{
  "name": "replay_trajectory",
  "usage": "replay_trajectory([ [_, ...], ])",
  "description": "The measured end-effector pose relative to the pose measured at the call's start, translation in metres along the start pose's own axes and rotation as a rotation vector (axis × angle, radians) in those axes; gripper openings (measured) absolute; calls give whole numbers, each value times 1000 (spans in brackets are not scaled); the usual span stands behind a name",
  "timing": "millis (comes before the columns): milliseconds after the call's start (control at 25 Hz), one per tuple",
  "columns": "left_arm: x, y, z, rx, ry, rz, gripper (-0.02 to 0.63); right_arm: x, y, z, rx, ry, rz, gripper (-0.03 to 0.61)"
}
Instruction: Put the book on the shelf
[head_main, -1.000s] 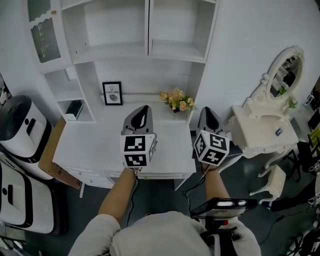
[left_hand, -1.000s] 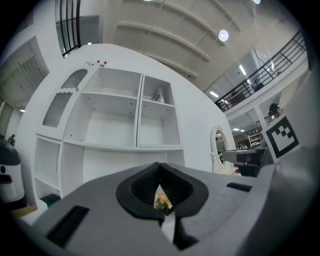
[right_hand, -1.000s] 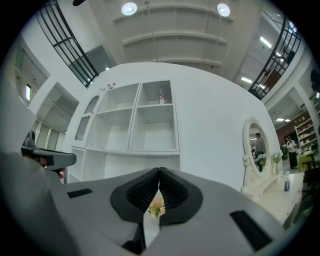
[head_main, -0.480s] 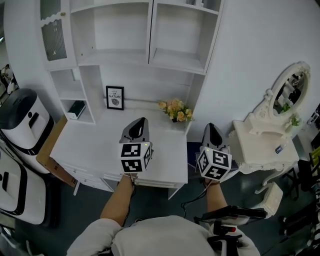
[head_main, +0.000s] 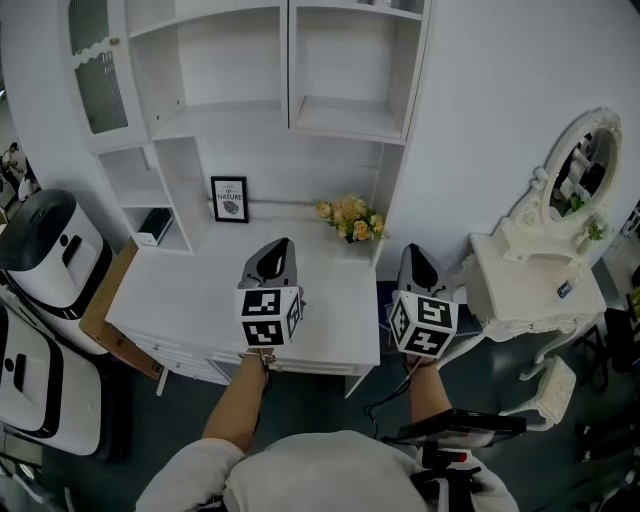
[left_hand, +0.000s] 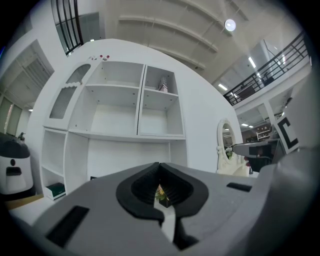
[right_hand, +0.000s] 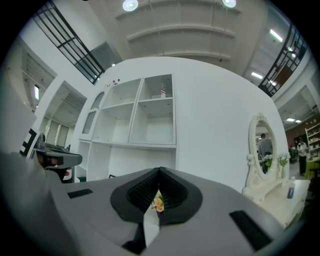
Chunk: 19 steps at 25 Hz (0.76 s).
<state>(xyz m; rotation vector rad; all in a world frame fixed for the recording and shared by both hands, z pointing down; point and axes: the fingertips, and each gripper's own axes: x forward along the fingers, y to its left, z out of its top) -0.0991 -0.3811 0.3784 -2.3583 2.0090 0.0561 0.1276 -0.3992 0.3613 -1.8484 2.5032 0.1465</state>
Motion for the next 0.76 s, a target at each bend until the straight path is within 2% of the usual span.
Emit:
replay_trajectory([
  [760, -4, -2, -10, 4, 19, -12, 8, -5, 7, -10, 15, 22, 7, 21],
])
